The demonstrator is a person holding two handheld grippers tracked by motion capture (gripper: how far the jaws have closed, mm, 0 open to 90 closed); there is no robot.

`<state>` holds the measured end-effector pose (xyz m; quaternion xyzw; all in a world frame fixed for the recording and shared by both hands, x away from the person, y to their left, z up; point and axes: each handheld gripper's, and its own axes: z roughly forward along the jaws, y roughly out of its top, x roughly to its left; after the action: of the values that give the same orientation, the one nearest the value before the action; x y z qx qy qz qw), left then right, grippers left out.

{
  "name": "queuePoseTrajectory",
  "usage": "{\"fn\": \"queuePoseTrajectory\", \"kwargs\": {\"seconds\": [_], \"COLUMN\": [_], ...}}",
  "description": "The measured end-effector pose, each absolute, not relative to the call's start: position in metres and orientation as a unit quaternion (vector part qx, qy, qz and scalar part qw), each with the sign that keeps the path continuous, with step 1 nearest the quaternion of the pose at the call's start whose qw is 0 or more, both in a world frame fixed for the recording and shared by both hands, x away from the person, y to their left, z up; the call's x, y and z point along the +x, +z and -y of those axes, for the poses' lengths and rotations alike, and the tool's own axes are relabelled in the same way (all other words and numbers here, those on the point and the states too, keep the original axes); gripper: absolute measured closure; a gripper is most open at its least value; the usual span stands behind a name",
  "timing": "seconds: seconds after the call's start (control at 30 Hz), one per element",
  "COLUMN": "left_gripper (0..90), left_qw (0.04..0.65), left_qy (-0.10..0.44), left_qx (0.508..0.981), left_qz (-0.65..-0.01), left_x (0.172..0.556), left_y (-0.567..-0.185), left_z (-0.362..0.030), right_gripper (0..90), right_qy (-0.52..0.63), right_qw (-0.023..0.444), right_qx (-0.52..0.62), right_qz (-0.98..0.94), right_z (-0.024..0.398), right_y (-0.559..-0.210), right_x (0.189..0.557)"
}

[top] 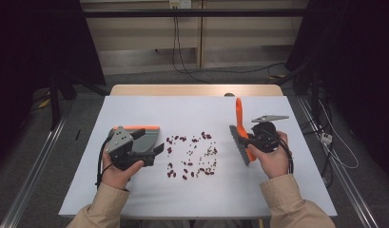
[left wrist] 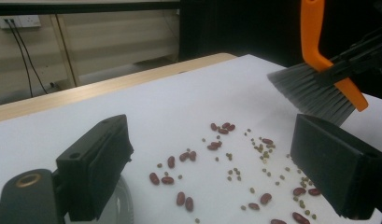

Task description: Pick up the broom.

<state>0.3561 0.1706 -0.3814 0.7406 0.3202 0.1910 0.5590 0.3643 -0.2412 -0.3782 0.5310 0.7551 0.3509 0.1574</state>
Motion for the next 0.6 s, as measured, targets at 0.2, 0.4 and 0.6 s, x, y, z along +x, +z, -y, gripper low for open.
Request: {"fn": "queuePoseTrajectory", "kwargs": {"seconds": [0.2,0.4,0.6], "left_gripper": [11.7,11.6,11.3], "left_qw": [0.554,0.55,0.547], "left_qy": [0.19,0.188,0.186], "left_qx": [0.741,0.743,0.742], "left_qz": [-0.328,-0.332,-0.34], "left_x": [0.358,0.359,0.36], "left_y": [-0.386,-0.389,-0.393], "left_z": [-0.178,-0.183,-0.19], "right_gripper": [70.7,70.8,70.7], "right_qy": [0.348,0.343,0.339], "right_qw": [0.16,0.174,0.189], "right_qx": [0.53,0.528,0.522], "right_qz": [-0.756,-0.757,-0.759], "right_z": [0.238,0.234,0.231], "right_y": [-0.39,-0.397,-0.402], "right_x": [0.376,0.383,0.387]}}
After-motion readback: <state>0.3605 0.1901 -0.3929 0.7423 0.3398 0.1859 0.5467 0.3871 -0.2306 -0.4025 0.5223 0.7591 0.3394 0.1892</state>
